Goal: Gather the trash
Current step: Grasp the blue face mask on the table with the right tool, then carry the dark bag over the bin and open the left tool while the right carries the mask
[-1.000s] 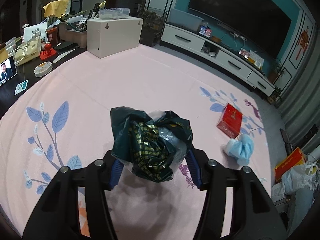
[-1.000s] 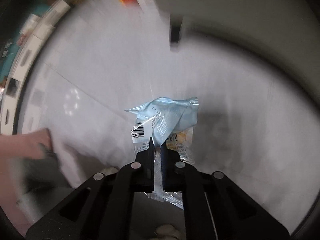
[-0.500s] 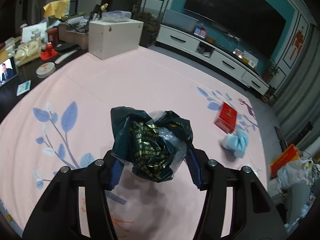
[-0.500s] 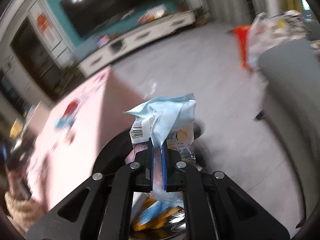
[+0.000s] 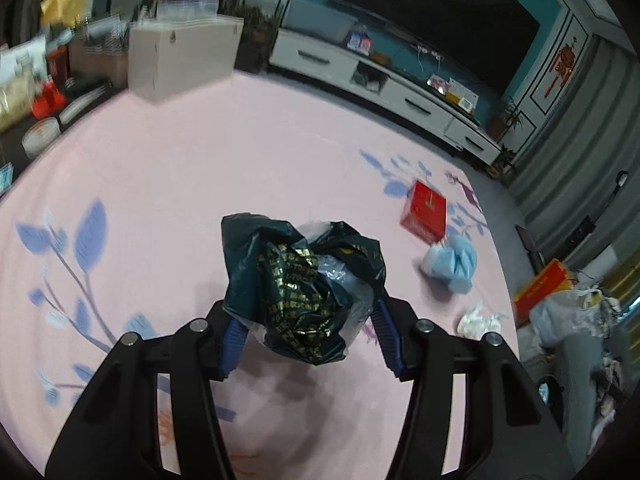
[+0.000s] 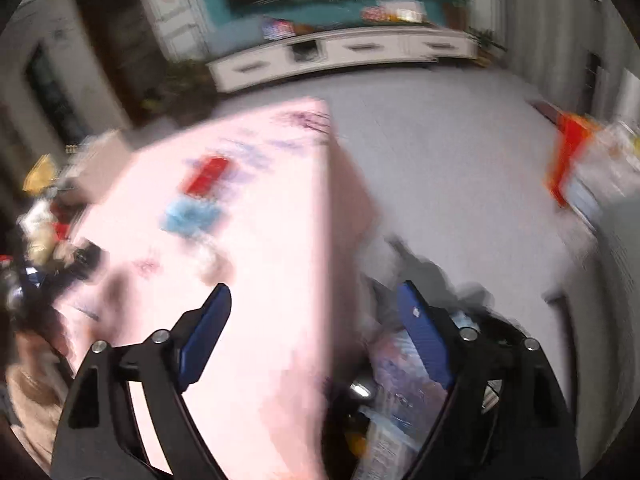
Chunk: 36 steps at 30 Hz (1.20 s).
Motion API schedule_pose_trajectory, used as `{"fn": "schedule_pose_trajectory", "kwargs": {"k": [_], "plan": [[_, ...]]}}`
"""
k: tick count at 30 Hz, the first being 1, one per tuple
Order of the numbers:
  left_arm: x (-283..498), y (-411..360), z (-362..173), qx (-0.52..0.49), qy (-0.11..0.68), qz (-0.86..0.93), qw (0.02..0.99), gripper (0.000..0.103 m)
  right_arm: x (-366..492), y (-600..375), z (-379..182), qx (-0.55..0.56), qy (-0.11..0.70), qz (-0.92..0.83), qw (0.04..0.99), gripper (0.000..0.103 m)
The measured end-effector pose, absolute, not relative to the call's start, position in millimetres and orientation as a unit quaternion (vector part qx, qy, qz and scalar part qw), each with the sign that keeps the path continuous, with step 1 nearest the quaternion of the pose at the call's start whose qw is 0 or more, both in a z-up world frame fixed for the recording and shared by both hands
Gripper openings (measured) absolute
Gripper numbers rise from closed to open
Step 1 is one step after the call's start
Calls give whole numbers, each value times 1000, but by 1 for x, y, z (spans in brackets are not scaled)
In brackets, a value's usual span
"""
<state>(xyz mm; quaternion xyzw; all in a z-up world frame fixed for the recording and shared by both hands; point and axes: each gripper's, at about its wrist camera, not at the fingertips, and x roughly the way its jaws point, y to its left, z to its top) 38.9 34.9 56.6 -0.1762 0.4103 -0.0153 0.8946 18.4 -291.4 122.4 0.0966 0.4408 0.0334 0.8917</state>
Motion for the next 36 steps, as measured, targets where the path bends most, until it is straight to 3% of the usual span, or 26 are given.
{"fn": "schedule_pose_trajectory", "kwargs": {"k": [5,11,18,19,22,24,36], "plan": [[38,40,40,-170,425,13,889,55,121,-200,102,95,466,102,873,86],[39,36,30,-161,443,11,882,55,180,-143,62,115,534,96,832,82],[34,21,33,-135,437,-4,889,55,182,-133,47,84,534,73,838,43],[34,18,34,-132,437,-7,890,55,180,-134,50,82,531,72,840,30],[31,10,38,-130,432,-20,892,55,162,-135,69,72,517,69,850,20],[28,4,41,-127,429,-29,894,55,150,-136,80,68,501,75,860,7],[-15,-72,87,-108,402,-152,896,55,6,-210,184,114,352,38,928,7]]}}
